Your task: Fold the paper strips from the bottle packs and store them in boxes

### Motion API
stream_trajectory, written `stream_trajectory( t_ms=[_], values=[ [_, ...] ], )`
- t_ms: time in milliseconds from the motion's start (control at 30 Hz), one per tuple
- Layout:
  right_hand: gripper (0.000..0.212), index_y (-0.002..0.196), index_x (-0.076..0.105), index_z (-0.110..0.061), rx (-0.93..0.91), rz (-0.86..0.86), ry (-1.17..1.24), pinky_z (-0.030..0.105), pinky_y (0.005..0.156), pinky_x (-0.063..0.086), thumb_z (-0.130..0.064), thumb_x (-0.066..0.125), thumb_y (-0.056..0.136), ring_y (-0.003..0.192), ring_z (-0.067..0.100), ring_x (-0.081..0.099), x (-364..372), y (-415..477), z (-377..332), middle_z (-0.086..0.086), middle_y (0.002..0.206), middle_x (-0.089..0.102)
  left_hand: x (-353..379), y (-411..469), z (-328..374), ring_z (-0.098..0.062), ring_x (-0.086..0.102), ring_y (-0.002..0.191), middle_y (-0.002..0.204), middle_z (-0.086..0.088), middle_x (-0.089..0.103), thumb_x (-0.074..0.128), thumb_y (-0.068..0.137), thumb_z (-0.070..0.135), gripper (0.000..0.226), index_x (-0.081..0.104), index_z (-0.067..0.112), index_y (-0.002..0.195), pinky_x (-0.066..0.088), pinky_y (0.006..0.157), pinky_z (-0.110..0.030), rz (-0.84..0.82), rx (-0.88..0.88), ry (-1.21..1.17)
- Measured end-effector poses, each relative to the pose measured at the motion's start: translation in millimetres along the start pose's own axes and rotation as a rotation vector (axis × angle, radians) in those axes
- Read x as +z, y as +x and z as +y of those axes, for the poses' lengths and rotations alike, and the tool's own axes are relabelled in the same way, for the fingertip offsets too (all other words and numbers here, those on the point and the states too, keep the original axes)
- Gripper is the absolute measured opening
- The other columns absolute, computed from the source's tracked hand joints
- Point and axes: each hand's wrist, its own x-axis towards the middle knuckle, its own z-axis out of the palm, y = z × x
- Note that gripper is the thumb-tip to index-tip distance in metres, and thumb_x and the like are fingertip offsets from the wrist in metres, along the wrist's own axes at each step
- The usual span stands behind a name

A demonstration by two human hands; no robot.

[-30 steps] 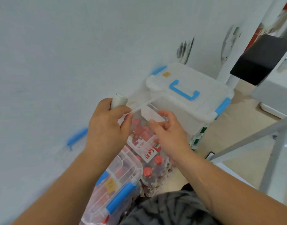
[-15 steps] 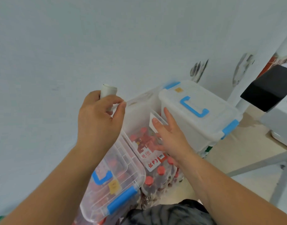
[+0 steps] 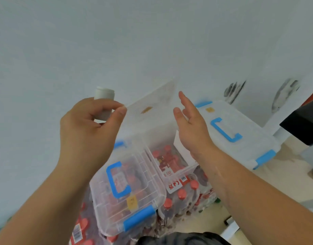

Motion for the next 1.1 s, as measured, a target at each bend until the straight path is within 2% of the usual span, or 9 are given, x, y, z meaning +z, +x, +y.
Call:
stream_trajectory(
  t_ms=[67,167,267,467,567,733,900,1000,1100],
  values=[
    [0.043,0.147,0.044,-0.044,-0.053,-0.006,-0.068,0.031,0.120,0.032,-0.035,0.048,0.105,0.138,-0.003,0.039,10,7,-2,-0.020,0.152,0.044,-16,3,-4,-0.016,0.073,0.073,0.077,0.001,0.072,0.073,0.088,0.023,0.007,0.077,0.027,0.084,0.061,0.073,-0.039,0.022,-0.138,-0.150],
    [0.029,0.128,0.067,-0.029,-0.094,-0.032,-0.126,0.038,0.109,0.047,-0.031,0.055,0.102,0.116,0.004,0.063,26,16,-1,-0.013,0.122,0.071,-35,8,-23,-0.025,0.065,0.071,0.079,-0.016,0.066,0.071,0.089,0.012,0.007,0.076,0.012,0.084,0.060,0.062,-0.033,0.025,-0.321,-0.301],
    [0.020,0.111,0.076,-0.022,-0.104,-0.126,-0.224,0.042,0.094,0.056,-0.022,0.060,0.100,0.087,0.010,0.070,41,14,4,-0.008,0.089,0.076,-50,3,-56,-0.025,0.060,0.068,0.085,-0.019,0.063,0.070,0.089,0.011,0.007,0.074,0.005,0.090,0.059,0.056,-0.030,0.022,-0.498,-0.313],
    [0.024,0.078,0.077,-0.020,0.045,-0.352,-0.439,0.028,0.060,0.051,-0.027,0.063,0.096,0.051,-0.001,0.057,67,3,29,-0.014,0.062,0.070,-67,-27,-110,-0.017,0.069,0.074,0.087,0.004,0.076,0.070,0.088,0.031,0.011,0.079,0.026,0.085,0.056,0.080,-0.033,0.030,-0.477,0.259],
    [0.030,0.068,0.074,-0.019,0.124,-0.402,-0.563,0.025,0.052,0.045,-0.030,0.063,0.094,0.044,0.000,0.056,75,-3,43,-0.017,0.060,0.070,-70,-37,-114,-0.021,0.065,0.085,0.088,-0.002,0.073,0.067,0.090,0.030,0.014,0.080,0.026,0.088,0.044,0.076,-0.029,-0.015,-0.341,0.486],
    [0.022,0.069,0.072,-0.025,0.112,-0.375,-0.708,0.032,0.068,0.055,-0.037,0.067,0.087,0.072,0.016,0.070,82,-11,60,-0.007,0.071,0.074,-48,-45,-110,-0.002,0.065,0.076,0.082,0.012,0.071,0.071,0.088,0.028,0.011,0.078,0.034,0.081,0.047,0.071,-0.024,-0.166,-0.337,0.208],
    [0.017,0.077,0.072,-0.028,0.049,-0.301,-0.557,0.011,0.055,0.038,-0.040,0.071,0.088,0.060,-0.007,0.058,71,-16,50,-0.018,0.064,0.064,-10,-45,-101,0.006,0.065,0.068,0.072,0.028,0.068,0.072,0.089,0.023,0.014,0.079,0.032,0.082,0.047,0.066,-0.012,-0.349,-0.338,0.028],
    [0.023,0.071,0.072,-0.027,0.097,-0.305,-0.270,0.021,0.061,0.043,-0.038,0.069,0.092,0.051,-0.003,0.056,59,-21,32,-0.019,0.054,0.063,12,-42,-90,-0.010,0.072,0.081,0.084,0.014,0.076,0.069,0.091,0.018,0.014,0.081,0.025,0.090,0.059,0.075,-0.026,-0.387,-0.411,-0.172],
    [0.011,0.087,0.080,-0.026,0.144,-0.316,-0.078,0.029,0.064,0.051,-0.032,0.071,0.092,0.059,-0.002,0.062,46,-26,20,-0.015,0.068,0.072,34,-38,-78,-0.022,0.072,0.098,0.102,0.000,0.078,0.060,0.096,0.014,0.019,0.078,0.018,0.102,0.059,0.089,-0.041,-0.392,-0.549,-0.431]
  ],
)
